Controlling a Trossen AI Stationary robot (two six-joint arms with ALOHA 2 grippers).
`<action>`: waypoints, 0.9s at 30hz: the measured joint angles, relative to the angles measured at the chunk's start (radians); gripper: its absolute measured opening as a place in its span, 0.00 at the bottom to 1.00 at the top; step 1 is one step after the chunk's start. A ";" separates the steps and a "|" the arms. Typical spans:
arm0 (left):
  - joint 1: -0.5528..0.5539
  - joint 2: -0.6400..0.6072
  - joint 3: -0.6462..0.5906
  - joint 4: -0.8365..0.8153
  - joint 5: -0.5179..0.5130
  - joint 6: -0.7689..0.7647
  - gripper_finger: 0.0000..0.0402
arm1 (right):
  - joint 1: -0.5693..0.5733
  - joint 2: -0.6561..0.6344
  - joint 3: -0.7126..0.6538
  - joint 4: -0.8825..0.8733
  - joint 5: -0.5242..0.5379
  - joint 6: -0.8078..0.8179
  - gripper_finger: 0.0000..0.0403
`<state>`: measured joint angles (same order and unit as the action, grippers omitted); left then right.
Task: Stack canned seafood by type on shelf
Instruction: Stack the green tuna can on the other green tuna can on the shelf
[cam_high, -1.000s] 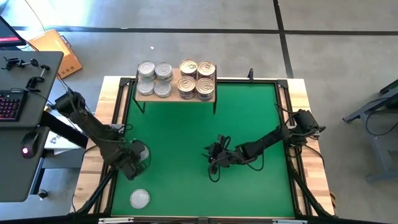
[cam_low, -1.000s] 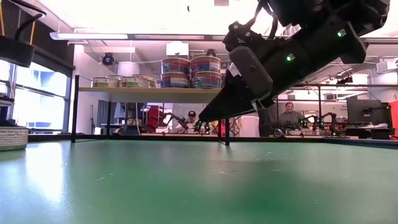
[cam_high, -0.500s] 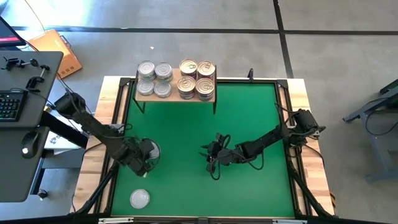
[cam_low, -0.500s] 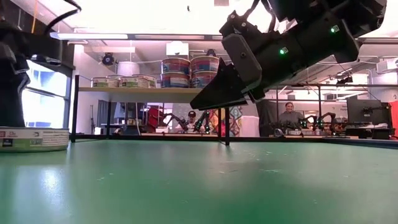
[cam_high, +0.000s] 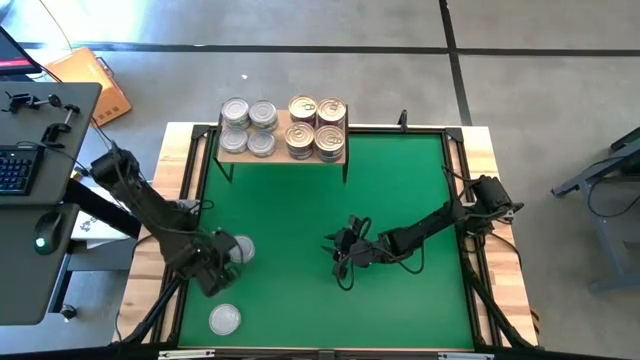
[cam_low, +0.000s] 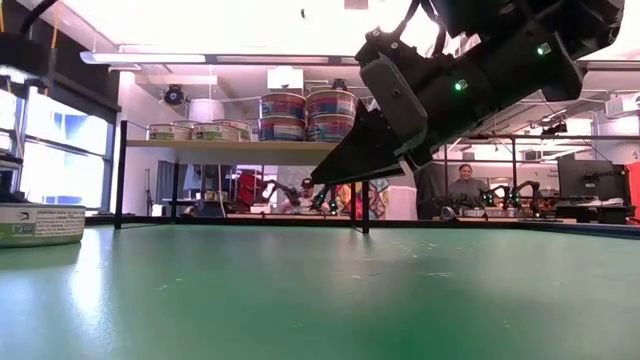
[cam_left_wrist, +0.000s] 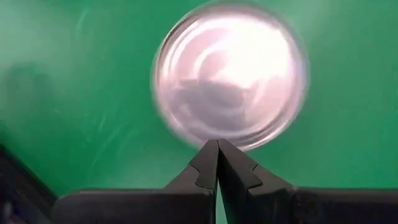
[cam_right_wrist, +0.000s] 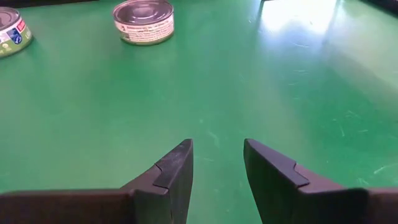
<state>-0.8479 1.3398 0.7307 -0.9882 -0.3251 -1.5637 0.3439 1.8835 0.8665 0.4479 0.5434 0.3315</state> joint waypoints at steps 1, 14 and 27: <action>-0.009 0.000 -0.017 0.002 0.011 -0.038 0.00 | 0.000 0.000 0.000 0.000 0.000 -0.004 0.33; 0.020 -0.001 -0.082 0.145 -0.189 0.200 0.00 | -0.030 0.000 0.000 0.012 -0.001 -0.018 0.33; 0.227 0.047 -0.174 0.840 -0.193 0.853 0.00 | -0.030 0.002 0.170 -0.126 -0.001 -0.037 0.33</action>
<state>-0.6214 1.3864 0.5571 -0.1487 -0.5179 -0.7111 0.3138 1.8851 1.0370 0.3220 0.5423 0.2942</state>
